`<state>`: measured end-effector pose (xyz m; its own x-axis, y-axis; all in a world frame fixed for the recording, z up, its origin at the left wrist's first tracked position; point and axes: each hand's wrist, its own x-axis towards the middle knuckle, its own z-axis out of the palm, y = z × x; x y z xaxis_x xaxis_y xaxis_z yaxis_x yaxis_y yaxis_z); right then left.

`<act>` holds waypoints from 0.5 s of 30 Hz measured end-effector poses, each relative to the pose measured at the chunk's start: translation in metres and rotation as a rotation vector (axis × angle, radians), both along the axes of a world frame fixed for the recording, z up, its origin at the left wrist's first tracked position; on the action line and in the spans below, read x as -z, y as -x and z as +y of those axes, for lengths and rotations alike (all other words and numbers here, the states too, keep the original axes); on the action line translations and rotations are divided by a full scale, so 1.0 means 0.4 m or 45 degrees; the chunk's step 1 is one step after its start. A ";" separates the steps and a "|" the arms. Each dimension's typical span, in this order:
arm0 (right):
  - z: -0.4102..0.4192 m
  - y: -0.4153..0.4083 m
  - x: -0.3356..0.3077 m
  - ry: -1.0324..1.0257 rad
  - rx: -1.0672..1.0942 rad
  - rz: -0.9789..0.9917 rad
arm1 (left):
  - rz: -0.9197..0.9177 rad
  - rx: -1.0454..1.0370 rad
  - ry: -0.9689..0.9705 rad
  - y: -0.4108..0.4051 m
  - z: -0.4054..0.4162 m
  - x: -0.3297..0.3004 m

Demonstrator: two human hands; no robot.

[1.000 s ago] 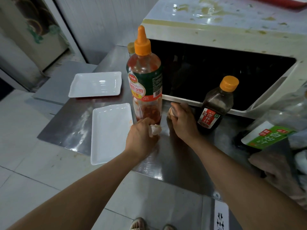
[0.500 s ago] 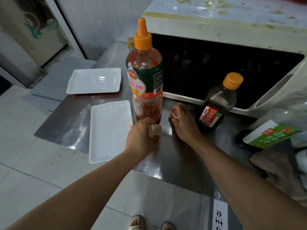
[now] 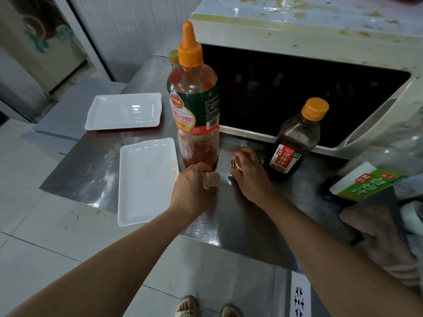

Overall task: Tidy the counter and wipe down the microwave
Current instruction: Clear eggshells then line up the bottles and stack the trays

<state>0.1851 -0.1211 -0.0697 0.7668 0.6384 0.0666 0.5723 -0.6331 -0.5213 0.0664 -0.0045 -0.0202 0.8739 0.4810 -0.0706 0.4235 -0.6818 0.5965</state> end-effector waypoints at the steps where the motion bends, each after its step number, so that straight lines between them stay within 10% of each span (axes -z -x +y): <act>1: -0.004 0.006 0.001 0.007 -0.009 -0.003 | 0.002 -0.003 0.006 0.000 -0.001 0.001; 15: -0.052 0.056 0.017 0.127 0.078 -0.102 | 0.030 0.018 0.004 0.007 -0.021 0.002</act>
